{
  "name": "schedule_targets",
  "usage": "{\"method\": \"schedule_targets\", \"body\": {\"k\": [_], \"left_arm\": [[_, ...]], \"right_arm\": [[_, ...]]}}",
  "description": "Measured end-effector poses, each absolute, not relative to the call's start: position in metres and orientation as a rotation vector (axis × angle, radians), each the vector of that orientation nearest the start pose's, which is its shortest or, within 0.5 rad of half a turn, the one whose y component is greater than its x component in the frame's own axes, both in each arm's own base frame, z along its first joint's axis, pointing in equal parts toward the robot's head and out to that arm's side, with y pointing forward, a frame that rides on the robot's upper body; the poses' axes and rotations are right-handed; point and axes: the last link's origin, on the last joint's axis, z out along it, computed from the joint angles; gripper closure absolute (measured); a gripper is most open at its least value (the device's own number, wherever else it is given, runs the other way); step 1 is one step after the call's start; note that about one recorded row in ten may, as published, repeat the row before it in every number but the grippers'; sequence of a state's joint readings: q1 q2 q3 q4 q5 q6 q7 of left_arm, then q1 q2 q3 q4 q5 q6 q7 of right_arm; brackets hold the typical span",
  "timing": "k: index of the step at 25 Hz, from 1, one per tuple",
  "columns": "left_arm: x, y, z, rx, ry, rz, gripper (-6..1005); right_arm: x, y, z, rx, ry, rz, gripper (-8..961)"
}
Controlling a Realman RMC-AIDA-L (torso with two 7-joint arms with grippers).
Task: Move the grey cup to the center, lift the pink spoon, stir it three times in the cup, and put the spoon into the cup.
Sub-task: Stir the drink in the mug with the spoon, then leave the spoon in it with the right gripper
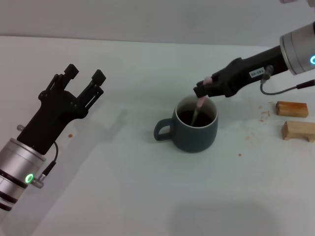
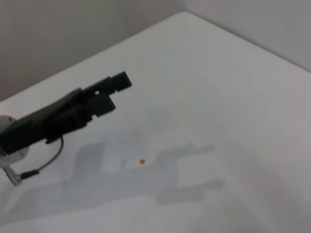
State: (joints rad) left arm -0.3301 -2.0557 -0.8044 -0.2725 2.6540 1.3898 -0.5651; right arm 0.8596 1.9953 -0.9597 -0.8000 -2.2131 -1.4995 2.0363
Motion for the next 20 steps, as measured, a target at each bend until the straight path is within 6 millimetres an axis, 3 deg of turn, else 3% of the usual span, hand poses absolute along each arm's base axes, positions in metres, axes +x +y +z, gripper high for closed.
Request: {"method": "schedule_targets", "body": {"k": [11, 20], "left_arm": [[-0.280, 0.291, -0.040, -1.865, -0.656, -1.198, 186], [-0.282, 0.291, -0.039, -1.861, -0.659, -1.191, 186]], "right_arm": [[0.174, 0.417, 0.026, -2.791, 0.867, 0.175, 853], [0.157, 0.426, 0.009, -2.773, 0.823, 0.198, 852]]}}
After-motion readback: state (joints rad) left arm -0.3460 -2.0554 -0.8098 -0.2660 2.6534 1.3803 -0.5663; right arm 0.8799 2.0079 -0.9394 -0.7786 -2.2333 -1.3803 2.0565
